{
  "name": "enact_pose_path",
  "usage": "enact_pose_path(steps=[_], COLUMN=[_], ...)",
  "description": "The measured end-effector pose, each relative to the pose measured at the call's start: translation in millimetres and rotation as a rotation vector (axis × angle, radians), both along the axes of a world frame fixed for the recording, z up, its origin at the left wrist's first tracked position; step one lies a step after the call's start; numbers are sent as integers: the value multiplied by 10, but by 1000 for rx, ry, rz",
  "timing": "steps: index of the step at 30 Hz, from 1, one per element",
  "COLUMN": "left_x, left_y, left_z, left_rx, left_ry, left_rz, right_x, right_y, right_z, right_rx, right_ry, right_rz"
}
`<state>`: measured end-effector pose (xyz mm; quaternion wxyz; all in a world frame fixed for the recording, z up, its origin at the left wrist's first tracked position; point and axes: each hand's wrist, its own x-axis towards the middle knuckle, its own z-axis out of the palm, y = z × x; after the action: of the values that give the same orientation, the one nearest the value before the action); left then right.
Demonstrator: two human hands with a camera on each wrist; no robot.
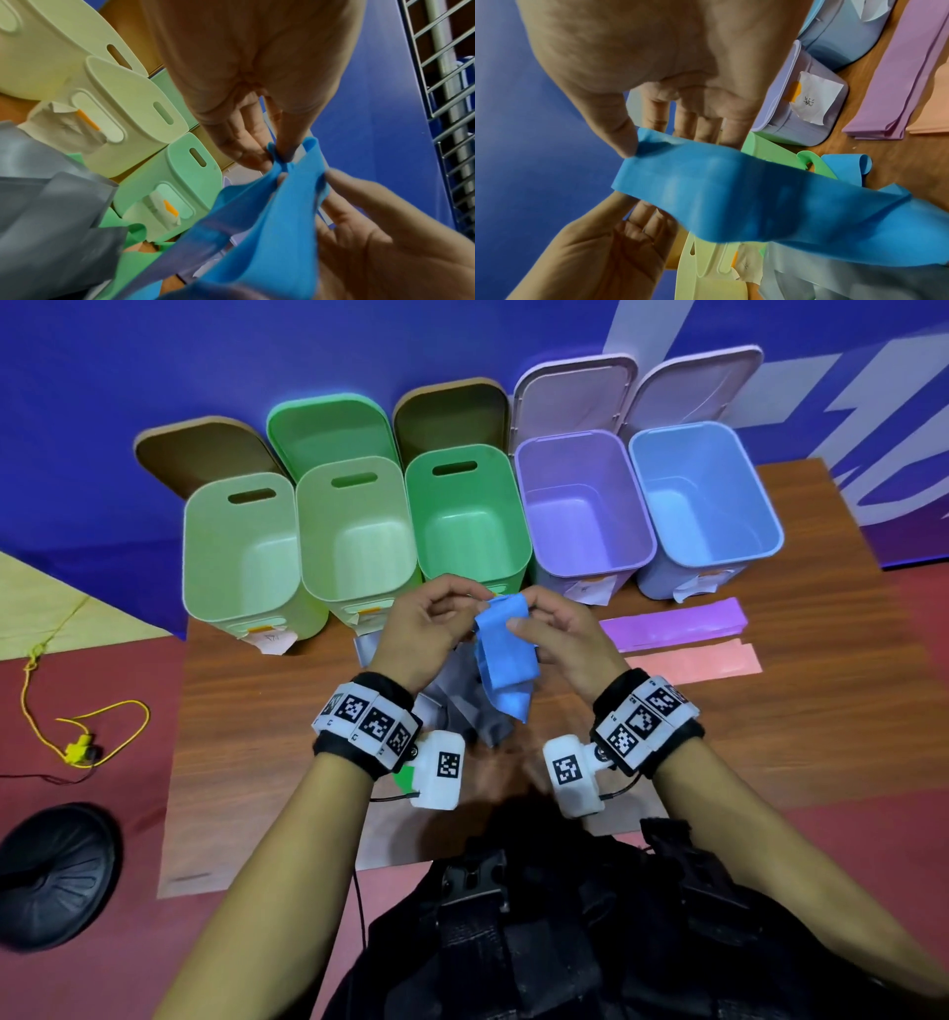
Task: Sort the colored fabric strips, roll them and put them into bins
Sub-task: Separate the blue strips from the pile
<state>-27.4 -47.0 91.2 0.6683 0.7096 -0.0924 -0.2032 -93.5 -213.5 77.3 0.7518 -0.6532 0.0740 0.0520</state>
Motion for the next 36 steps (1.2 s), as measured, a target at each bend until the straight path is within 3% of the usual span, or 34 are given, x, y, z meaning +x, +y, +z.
enact_pose_path(steps=[9,17,36], left_x=[7,55,-1], left_y=[-28,-4,15], left_z=[40,78,141], left_rx=[-56,20,24], left_ry=[60,2,-23], left_rz=[-4,-66,-65], right_x=[21,45,7], right_y=[22,11,17], right_z=[-34,-1,-41], right_rx=[20,-40,-61], right_ry=[-66,-79,-30], right_rz=[-67,-128,-91])
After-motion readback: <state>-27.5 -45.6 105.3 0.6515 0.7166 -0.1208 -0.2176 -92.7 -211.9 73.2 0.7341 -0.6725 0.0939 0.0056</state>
